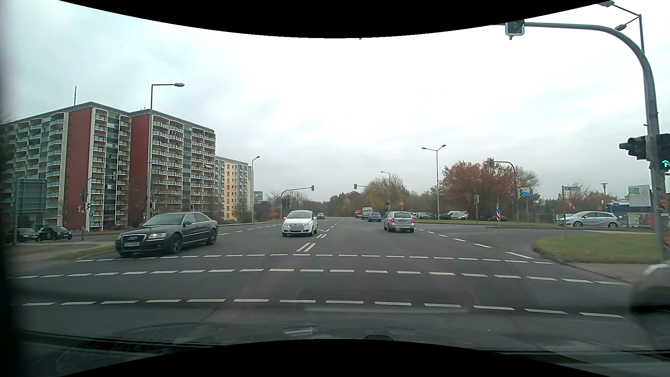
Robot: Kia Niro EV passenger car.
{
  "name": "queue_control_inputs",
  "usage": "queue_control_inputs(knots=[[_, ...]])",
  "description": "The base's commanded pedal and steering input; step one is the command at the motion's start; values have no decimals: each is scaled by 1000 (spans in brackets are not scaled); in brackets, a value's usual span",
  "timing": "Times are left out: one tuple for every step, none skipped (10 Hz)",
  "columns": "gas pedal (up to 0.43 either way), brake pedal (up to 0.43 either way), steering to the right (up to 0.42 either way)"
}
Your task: Follow the waypoints while adhering to traffic rules and regulations
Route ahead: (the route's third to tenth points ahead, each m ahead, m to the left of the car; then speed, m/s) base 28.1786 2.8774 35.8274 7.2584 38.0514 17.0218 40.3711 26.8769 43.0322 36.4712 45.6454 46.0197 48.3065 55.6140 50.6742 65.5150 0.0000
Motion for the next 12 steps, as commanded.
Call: queue_control_inputs(knots=[[0, 427, -3], [0, 427, -3], [0, 427, -3], [0, 433, -3], [0, 427, -3], [0, 427, -3], [0, 433, -3], [0, 433, -3], [0, 433, -3], [0, 433, -2], [0, 433, -3], [0, 433, -2]])
